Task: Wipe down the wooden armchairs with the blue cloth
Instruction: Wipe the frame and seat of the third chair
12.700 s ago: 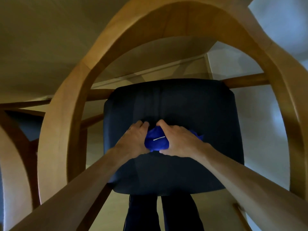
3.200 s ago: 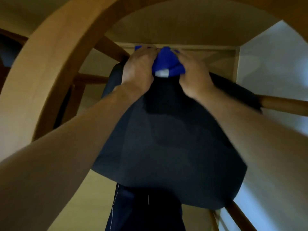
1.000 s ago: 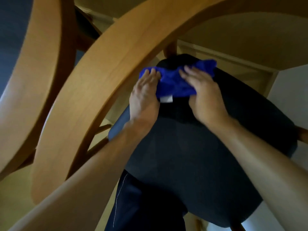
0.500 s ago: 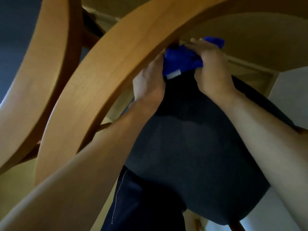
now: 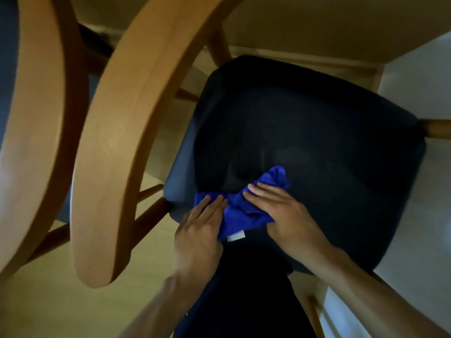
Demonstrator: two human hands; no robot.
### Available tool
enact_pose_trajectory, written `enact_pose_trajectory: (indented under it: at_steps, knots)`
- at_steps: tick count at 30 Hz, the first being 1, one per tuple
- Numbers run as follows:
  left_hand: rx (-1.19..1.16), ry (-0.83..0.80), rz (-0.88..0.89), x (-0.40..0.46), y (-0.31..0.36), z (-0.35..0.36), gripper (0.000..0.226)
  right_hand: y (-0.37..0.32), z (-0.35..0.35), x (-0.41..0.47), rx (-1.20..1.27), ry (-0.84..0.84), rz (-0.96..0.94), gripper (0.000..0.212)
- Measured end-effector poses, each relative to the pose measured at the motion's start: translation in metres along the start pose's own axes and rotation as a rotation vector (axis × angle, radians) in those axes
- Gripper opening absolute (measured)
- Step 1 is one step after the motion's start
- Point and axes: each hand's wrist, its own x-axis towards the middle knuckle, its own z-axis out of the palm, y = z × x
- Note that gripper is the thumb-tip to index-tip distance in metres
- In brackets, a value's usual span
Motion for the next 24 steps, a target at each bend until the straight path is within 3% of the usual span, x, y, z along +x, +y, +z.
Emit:
enact_pose_trajectory:
  at_steps: [6, 14, 19, 24]
  knots:
    - [-0.032, 0.041, 0.227, 0.019, 0.037, -0.002, 0.073, 0.026, -0.029, -0.034, 0.039, 0.226, 0.046, 0.081]
    - [0.142, 0.090, 0.507, 0.173, 0.075, -0.018, 0.069, 0.070, -0.058, 0.031, -0.100, 0.690, 0.321, 0.066]
    - [0.140, 0.034, 0.500, 0.107, 0.035, -0.005, 0.062, 0.033, 0.021, 0.003, -0.003, 0.650, 0.327, 0.076]
    - [0.126, -0.144, 0.468, 0.005, -0.003, 0.002, 0.065, 0.008, 0.078, -0.059, 0.044, 0.401, 0.214, 0.072]
